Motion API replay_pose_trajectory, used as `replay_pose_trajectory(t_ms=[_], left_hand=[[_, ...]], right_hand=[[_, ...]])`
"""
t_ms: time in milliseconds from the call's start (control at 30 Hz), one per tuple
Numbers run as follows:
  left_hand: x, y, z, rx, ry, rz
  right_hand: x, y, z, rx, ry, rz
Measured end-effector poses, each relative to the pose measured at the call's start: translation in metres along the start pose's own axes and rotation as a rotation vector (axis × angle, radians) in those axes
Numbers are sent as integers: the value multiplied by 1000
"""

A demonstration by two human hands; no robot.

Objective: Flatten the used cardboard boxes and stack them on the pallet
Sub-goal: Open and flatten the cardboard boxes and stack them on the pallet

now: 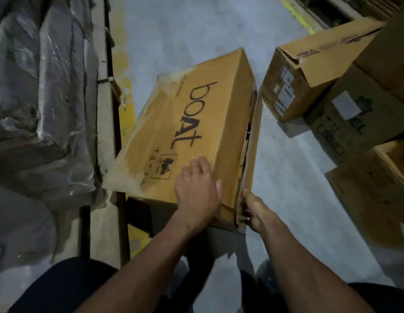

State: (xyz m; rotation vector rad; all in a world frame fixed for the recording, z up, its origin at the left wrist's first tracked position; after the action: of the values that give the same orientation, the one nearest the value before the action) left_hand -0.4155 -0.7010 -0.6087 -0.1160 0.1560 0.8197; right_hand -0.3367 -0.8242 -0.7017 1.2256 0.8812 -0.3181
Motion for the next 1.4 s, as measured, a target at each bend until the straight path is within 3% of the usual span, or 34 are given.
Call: replay_pose_trajectory(t_ms=[167,300,533,667,767,900,1067,1267,1400], left_hand=[[-18,-23,-36,-142,186,-253],[-17,-26,-61,-118,283,-380],[26,17,-68,-195,152,-19],[55,46,-69,-755,415,322],[57,53,-71,-986,643,294],[55,52,-69,-1095,719,225],[61,53,-44,-1051,648,188],[64,43,23,-496,327,117],[39,22,28,-343,239,206]], right_hand=[[-3,37,8,201,12,195],[-5,46,28,65,-131,238],[-8,21,35,-160,-331,272],[-3,17,36,-166,-365,298],[-1,13,36,-217,-375,301],[1,10,40,-248,-379,295],[4,15,38,-112,-354,332],[9,32,28,150,-106,239],[20,23,16,37,-64,171]])
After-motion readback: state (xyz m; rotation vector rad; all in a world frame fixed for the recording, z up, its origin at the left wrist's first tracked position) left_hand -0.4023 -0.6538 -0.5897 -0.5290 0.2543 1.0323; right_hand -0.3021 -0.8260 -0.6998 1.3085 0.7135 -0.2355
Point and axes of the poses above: each hand's wrist, its own x-axis towards the middle knuckle, its own z-axis out of the back of the hand, y = z × x, the point moved 1 cm from there along x, towards the middle knuckle, and after that the axes turned 13 degrees about z, right-handed, at the moved point
